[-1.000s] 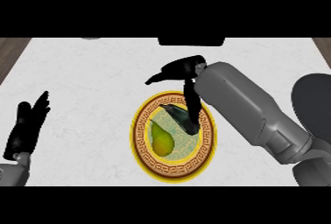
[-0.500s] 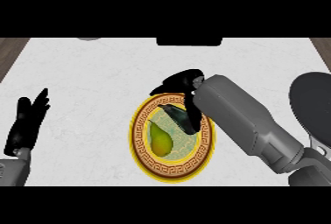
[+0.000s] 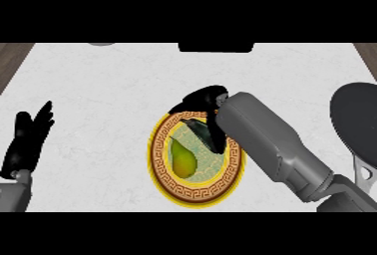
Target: Pick the eggplant from the plate and place it in the pan
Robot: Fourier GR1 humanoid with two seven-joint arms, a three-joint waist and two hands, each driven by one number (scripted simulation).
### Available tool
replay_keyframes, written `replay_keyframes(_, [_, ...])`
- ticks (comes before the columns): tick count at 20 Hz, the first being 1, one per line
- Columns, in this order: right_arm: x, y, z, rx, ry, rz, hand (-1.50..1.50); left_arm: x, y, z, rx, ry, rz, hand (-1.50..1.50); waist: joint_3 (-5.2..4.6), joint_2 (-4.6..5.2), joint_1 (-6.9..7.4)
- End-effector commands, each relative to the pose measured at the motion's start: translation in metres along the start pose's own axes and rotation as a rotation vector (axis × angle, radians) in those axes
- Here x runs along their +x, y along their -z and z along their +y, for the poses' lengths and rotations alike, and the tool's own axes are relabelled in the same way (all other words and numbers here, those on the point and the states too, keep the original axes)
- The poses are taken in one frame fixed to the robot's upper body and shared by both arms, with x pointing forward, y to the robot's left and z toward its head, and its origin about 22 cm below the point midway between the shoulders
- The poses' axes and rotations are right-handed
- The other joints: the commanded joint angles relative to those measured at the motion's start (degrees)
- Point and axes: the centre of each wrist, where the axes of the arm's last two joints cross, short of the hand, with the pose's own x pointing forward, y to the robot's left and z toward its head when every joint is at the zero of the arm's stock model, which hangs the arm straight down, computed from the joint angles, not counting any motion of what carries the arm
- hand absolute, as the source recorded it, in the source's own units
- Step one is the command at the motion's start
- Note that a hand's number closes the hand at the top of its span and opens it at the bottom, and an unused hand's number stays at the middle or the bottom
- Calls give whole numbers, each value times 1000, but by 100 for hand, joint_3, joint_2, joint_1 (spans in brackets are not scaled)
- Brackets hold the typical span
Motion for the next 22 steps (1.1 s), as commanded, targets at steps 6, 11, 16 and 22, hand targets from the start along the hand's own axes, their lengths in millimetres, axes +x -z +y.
replay_keyframes(6, [-9, -1, 2, 24, -11, 33, -150, 1, -5, 6, -3, 7, 2, 0, 0, -7, -3])
replay_keyframes(11, [-12, 19, 17, 44, -35, 53, -150, 9, 5, -2, 2, -1, 15, 0, 0, 11, 5])
replay_keyframes(16, [-14, 27, 24, 37, -49, 42, 150, 1, 4, -9, 5, 12, -7, 0, 0, 17, 24])
replay_keyframes(22, [-14, 23, 19, -86, -163, 7, 150, 9, -2, 6, 2, 6, -4, 0, 1, 13, 36])
